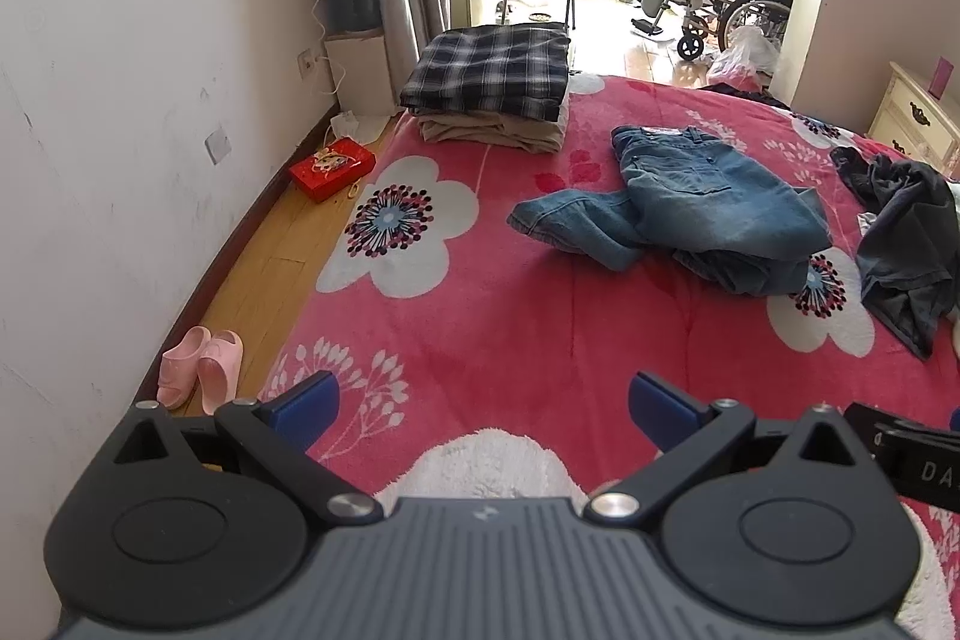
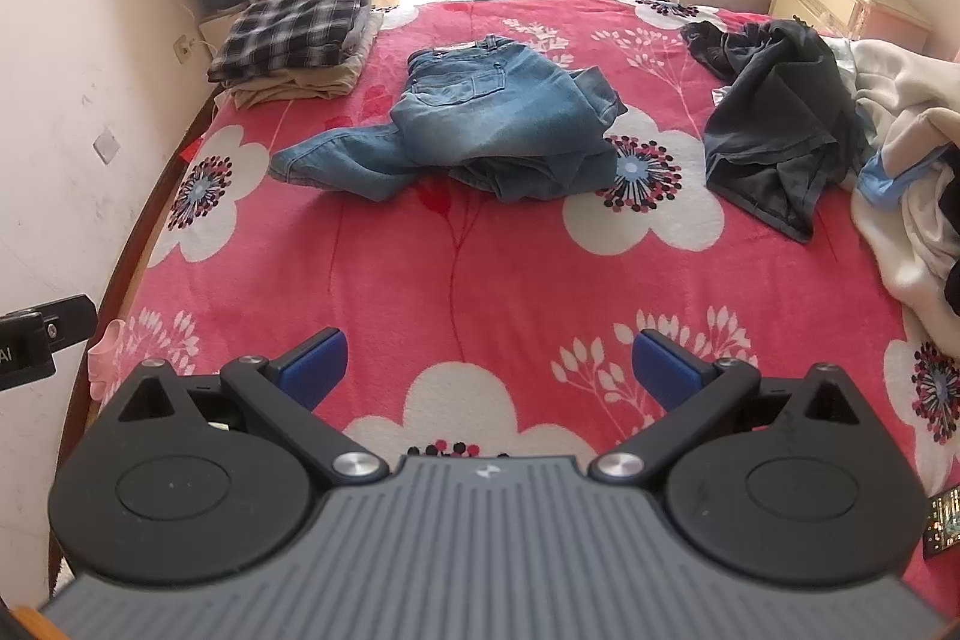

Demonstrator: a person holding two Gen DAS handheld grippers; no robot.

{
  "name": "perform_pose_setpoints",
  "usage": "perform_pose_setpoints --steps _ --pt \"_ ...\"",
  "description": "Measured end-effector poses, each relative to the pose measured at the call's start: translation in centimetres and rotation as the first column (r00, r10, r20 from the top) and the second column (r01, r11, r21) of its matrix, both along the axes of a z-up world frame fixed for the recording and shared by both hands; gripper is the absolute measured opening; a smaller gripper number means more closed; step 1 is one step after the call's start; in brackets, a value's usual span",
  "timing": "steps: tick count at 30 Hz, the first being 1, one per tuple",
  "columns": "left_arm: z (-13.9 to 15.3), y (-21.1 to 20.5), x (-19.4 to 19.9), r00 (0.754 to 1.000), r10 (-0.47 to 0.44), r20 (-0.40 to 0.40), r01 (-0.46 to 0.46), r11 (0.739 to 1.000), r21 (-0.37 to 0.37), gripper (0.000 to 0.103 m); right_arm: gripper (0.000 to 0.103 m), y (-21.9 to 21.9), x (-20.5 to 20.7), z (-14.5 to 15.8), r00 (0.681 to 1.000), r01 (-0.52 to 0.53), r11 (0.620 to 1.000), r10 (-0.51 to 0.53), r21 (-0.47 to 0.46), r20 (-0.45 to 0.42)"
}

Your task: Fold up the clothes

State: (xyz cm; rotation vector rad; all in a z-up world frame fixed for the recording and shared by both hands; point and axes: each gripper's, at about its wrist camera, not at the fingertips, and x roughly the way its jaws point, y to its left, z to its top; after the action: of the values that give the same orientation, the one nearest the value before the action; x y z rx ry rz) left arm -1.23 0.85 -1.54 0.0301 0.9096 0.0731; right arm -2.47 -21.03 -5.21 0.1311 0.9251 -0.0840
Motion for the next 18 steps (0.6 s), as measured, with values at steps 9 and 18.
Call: perform_pose_setpoints --steps 9,18 --pt "-0.06 0.14 0.09 1.0 0.002 -0.006 -0.002 1.0 -0.004 0.103 0.102 0.25 0.04 -0.11 1.0 -0.002 1.0 0.002 -0.004 -0.003" --pt "-0.07 0.17 0.0 1.0 0.005 -0.002 -0.005 1.0 -0.006 0.103 0.102 0.33 0.05 -0.16 1.0 -0.004 1.0 0.004 -0.006 -0.003"
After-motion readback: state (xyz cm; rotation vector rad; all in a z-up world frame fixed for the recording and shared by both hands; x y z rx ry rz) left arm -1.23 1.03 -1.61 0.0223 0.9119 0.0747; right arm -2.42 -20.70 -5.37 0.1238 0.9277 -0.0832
